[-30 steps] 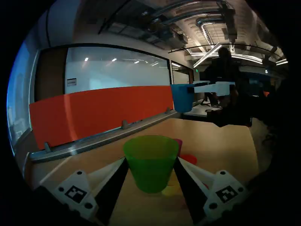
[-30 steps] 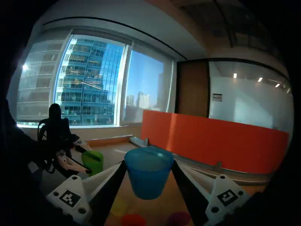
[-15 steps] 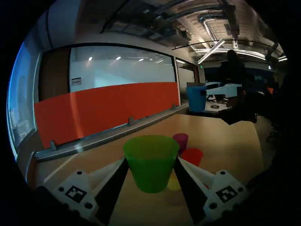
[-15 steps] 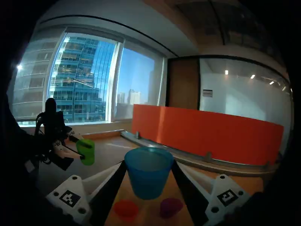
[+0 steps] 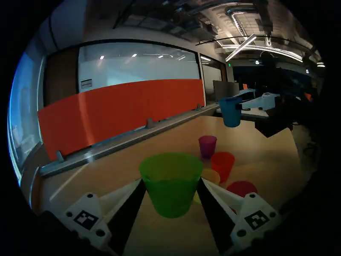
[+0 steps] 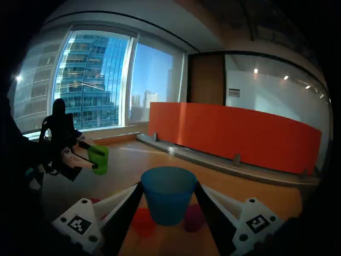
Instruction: Pour water
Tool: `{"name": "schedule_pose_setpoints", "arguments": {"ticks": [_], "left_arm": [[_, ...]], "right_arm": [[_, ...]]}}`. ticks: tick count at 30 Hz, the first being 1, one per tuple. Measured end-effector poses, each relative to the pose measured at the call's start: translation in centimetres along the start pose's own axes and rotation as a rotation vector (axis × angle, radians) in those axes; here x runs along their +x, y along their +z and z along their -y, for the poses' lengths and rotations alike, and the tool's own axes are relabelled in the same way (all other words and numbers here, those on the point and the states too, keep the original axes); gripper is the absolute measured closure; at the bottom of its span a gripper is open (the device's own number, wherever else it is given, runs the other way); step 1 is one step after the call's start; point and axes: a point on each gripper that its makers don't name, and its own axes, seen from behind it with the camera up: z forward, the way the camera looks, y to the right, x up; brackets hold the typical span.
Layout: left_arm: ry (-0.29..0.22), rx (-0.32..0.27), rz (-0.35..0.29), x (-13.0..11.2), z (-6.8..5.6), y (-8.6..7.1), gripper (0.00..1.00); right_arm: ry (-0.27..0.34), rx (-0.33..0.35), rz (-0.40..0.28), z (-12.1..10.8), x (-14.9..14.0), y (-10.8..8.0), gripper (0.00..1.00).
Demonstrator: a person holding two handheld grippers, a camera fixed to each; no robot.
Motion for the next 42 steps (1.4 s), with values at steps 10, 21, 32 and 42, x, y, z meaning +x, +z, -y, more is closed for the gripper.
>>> {"name": "schedule_pose_setpoints", "arguments": {"ticks": [10,21,32,42], "left_arm": [[0.018,-0.02,0.072,-2.5,-0.6,1.5,0.18],[0.02,-0.049,0.155,-5.5,-1.0,2.8,0.18],[0.021,-0.093,0.239,-8.2,-1.9,3.7,0.18],[0.046,-0.122,0.312,-9.9,-2.3,4.0,0.18]], "right_arm": [[0.023,-0.004,0.072,-0.1,-3.8,0.1,0.1],[0.041,0.0,0.156,-0.2,-7.6,0.2,0.1],[0.055,0.011,0.215,-0.1,-10.2,0.5,0.1],[0.059,0.021,0.251,0.1,-12.0,1.1,0.1]]}}
